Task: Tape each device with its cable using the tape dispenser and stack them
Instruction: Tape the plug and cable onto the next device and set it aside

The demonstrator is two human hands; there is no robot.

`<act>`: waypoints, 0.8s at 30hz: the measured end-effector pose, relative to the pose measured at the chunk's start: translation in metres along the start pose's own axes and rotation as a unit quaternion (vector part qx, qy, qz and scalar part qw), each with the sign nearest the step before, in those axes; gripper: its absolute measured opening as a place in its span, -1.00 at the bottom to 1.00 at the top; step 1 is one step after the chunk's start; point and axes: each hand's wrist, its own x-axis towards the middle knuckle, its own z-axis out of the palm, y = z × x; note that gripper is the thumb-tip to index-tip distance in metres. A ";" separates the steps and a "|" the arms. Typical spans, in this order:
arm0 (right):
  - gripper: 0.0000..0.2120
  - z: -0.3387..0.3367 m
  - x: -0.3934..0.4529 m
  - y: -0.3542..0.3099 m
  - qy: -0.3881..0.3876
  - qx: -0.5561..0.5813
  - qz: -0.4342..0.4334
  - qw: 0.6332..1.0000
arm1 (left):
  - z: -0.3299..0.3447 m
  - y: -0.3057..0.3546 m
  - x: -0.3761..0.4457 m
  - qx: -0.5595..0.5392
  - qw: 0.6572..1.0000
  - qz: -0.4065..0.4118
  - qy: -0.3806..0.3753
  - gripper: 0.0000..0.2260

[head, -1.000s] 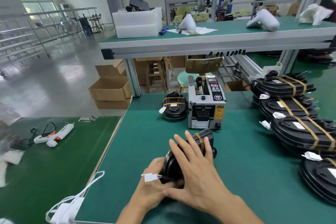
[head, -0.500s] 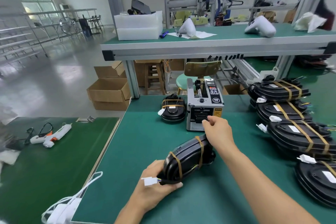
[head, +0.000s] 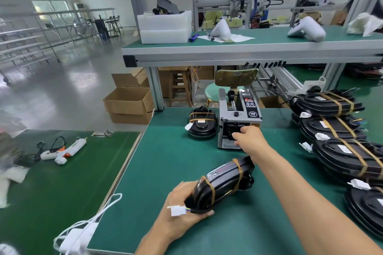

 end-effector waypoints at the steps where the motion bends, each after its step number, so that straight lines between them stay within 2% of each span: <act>1: -0.46 -0.001 0.000 -0.001 -0.004 0.016 0.002 1.000 | 0.000 0.001 0.000 0.007 1.000 0.012 -0.003 -0.45; 4: -0.49 -0.005 -0.001 -0.003 -0.018 0.080 0.027 0.996 | -0.002 0.006 0.002 0.026 0.999 0.044 -0.015 -0.44; 9: -0.66 -0.006 0.003 -0.002 -0.008 0.174 0.067 0.982 | -0.002 0.006 0.001 0.029 0.998 0.043 -0.023 -0.48; 15: -0.74 -0.006 0.004 -0.007 -0.004 0.227 0.092 0.970 | -0.002 0.008 0.001 0.035 0.998 0.037 -0.028 -0.46; 24: -0.81 -0.002 0.005 -0.011 0.007 0.245 0.119 0.962 | -0.004 0.006 0.001 0.032 0.998 0.025 -0.039 -0.46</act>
